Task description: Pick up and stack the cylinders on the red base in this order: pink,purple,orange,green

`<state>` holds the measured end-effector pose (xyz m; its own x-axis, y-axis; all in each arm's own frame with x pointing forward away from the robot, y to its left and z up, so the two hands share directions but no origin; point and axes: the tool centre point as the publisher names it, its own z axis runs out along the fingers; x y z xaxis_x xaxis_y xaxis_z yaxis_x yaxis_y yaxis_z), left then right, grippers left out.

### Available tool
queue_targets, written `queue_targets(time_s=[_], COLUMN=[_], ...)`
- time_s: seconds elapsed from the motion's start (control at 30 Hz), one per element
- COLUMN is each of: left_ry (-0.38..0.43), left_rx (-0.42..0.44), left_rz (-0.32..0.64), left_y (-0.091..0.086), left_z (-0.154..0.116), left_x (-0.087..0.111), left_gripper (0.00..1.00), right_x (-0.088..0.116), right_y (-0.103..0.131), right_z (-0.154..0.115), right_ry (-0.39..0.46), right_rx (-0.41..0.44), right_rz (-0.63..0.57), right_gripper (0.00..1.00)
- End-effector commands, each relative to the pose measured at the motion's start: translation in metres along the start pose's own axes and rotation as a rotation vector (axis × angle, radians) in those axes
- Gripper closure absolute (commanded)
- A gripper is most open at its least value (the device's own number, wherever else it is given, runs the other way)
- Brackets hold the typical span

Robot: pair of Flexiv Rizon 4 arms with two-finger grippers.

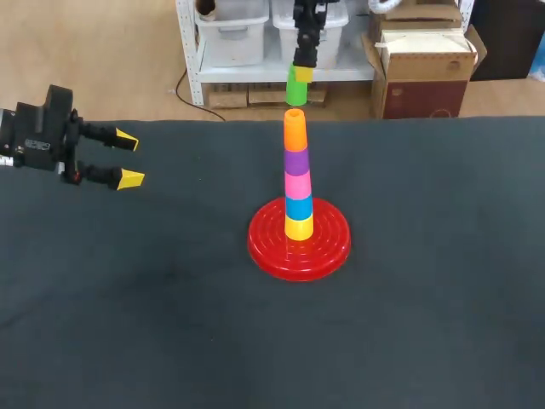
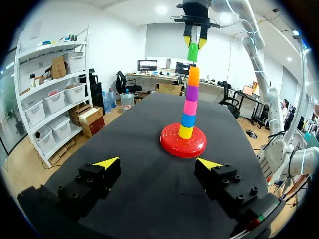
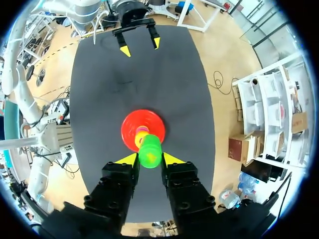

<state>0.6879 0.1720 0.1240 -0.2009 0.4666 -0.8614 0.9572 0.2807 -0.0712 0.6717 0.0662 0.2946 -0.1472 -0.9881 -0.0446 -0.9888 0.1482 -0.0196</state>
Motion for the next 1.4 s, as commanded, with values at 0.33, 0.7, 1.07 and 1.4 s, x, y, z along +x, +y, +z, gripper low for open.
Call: queue_targets(time_s=[0.33,0.7,1.07,1.4], left_ry=[-0.005,-0.005,-0.005,-0.005], left_rx=[-0.004,-0.004,-0.004,-0.004], left_rz=[0.003,0.003,0.003,0.003], left_y=[-0.001,-0.001,-0.001,-0.001], left_z=[0.000,0.000,0.000,0.000], left_x=[0.001,0.001,0.001,0.001], left_gripper=[0.00,0.00,0.00,0.00], right_x=[-0.024,-0.009,0.007,0.010], right_y=[-0.002,0.023,0.033,0.025], right_z=[-0.008,0.009,0.011,0.020], right_ry=[0.116,0.021,0.021,0.011], right_rx=[-0.145,-0.075,-0.053,-0.034], right_rz=[0.017,0.098,0.131,0.155], right_gripper=[1.00,1.00,1.00,1.00])
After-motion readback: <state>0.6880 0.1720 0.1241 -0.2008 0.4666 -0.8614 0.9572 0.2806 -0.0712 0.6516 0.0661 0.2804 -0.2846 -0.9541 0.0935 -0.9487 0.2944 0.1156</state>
